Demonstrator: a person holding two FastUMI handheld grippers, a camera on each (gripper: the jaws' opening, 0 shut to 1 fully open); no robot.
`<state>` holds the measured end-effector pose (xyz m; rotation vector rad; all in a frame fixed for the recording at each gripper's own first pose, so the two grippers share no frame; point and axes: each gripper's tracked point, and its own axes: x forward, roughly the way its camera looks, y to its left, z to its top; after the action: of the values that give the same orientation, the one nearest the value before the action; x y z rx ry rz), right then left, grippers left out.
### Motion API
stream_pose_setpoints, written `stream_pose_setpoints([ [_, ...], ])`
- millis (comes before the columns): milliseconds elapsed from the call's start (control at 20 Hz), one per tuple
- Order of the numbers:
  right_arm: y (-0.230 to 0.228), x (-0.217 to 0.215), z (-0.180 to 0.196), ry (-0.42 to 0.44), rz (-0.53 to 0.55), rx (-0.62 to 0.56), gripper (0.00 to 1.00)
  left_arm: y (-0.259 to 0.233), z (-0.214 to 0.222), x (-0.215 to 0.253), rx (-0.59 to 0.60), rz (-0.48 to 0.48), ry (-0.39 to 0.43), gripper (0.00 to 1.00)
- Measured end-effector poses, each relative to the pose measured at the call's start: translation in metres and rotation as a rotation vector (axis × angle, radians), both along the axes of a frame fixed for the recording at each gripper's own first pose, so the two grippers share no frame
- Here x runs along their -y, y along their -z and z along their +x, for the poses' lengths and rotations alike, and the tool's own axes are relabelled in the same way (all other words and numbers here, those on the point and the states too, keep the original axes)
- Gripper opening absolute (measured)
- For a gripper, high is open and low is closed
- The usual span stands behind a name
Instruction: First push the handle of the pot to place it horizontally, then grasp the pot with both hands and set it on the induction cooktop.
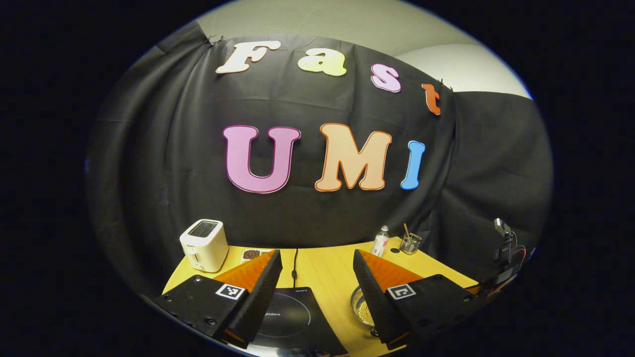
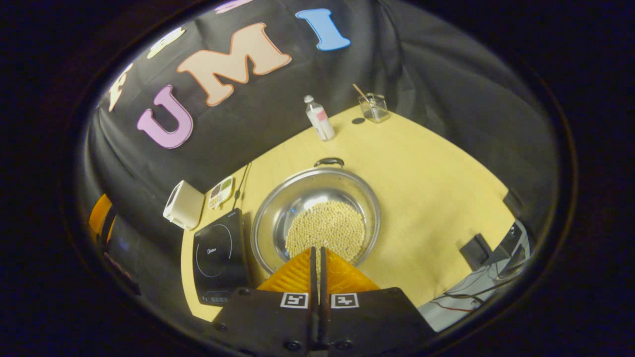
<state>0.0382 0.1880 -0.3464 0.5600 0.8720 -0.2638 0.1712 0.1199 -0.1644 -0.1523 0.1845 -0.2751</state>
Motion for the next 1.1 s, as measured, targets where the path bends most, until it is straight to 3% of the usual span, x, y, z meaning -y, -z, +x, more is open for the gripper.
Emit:
stream_pose_setpoints([
  [400,0.054,-0.023,-0.028,-0.018,0.006,-0.128,0.02,0.016,-0.009,-0.035,-0.004,0.011,-0.043,0.88],
  [800,0.098,-0.064,-0.037,-0.137,-0.026,-0.247,0.03,0.019,-0.02,-0.059,0.0,0.046,-0.085,0.88],
  [850,0.101,-0.07,-0.035,-0.158,-0.03,-0.254,0.06,0.021,-0.02,-0.061,-0.003,0.052,-0.087,0.88],
  [950,0.103,-0.078,-0.032,-0.193,-0.036,-0.263,0.0,0.023,-0.019,-0.07,-0.003,0.068,-0.107,0.88],
  [1100,0.101,-0.088,-0.024,-0.226,-0.035,-0.266,0.02,0.022,-0.018,-0.075,-0.007,0.058,-0.127,0.88],
])
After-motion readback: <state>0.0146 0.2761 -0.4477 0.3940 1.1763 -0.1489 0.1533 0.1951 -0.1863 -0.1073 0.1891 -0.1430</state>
